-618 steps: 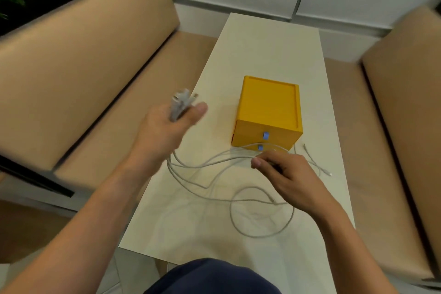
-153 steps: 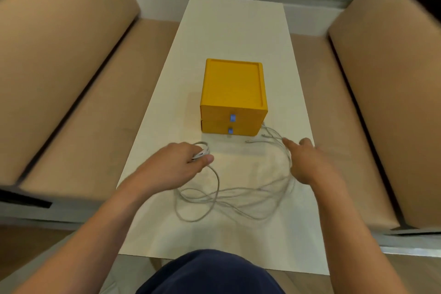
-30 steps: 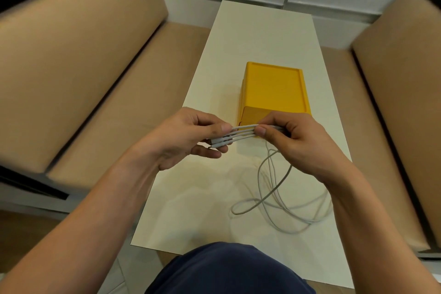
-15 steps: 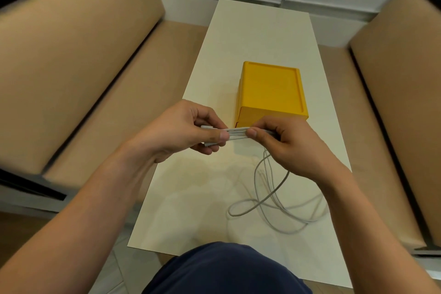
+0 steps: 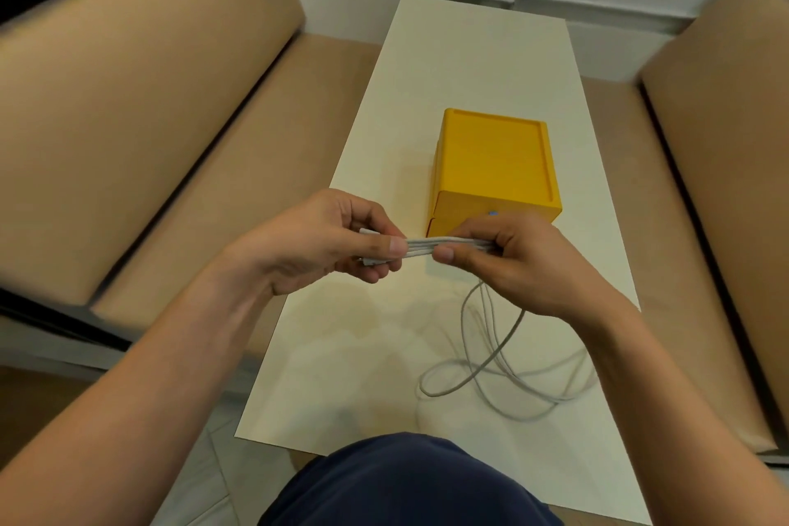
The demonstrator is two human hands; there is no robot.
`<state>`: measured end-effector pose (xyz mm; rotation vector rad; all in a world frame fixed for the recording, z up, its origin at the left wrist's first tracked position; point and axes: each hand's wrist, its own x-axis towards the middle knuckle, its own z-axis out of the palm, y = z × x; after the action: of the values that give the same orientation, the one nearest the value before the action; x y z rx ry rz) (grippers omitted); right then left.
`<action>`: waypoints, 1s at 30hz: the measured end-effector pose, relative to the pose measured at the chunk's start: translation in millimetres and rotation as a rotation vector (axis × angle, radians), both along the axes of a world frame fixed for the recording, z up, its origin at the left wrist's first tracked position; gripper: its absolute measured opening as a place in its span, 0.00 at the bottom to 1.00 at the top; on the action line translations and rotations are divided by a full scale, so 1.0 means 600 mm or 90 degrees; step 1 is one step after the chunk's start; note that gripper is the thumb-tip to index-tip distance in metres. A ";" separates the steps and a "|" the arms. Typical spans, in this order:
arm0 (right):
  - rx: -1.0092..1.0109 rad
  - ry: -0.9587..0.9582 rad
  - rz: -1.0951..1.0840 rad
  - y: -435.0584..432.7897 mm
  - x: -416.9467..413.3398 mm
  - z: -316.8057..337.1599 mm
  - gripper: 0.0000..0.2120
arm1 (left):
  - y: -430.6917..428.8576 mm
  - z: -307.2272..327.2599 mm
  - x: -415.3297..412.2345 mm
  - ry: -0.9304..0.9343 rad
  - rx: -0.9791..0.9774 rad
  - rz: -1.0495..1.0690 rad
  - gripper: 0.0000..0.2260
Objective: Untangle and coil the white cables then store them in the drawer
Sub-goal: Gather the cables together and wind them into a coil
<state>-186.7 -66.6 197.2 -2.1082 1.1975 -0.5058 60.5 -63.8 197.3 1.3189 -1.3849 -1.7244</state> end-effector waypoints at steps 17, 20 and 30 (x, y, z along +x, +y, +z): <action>-0.026 0.028 -0.035 -0.019 0.003 -0.026 0.12 | -0.015 -0.011 -0.022 -0.127 -0.025 -0.128 0.08; -0.002 0.034 -0.026 -0.015 0.004 -0.031 0.14 | -0.014 -0.020 -0.019 -0.176 -0.039 -0.112 0.09; -0.286 0.104 -0.254 -0.011 0.039 -0.061 0.30 | 0.006 -0.012 -0.030 -0.171 -0.015 -0.143 0.13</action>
<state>-163.5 -72.9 160.8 -2.3149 1.7466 -0.8612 42.3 -60.4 190.0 1.4720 -1.7572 -1.7106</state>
